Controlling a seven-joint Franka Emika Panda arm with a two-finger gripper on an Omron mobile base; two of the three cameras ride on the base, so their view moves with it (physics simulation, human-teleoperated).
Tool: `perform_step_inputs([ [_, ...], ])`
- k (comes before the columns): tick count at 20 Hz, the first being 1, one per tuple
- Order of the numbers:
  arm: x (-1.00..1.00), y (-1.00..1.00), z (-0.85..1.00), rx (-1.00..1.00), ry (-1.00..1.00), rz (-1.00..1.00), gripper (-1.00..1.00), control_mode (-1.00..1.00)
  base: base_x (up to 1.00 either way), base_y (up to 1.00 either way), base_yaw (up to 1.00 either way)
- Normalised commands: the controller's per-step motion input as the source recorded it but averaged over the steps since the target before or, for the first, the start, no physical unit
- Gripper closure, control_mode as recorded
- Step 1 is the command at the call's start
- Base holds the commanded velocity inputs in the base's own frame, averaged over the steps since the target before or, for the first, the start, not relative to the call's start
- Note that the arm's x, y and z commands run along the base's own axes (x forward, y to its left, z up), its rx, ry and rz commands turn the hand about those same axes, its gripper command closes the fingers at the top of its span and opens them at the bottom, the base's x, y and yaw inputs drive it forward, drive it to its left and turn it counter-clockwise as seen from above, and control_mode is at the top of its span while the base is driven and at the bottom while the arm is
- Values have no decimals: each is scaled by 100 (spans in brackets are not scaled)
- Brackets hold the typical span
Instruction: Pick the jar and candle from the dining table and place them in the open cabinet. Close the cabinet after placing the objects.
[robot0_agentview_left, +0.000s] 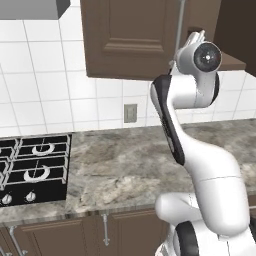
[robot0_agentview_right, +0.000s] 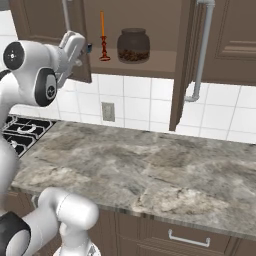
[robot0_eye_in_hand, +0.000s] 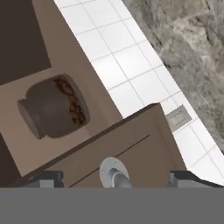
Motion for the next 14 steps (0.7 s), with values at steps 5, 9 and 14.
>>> perform_step_inputs([
  [5,46,-12,-10,7,-7,5,-100,-100,0,0,0],
  [9,45,-9,-7,5,0,1,-100,-100,0,0,0],
  [14,42,-8,-7,5,0,0,-100,-100,0,0,0],
])
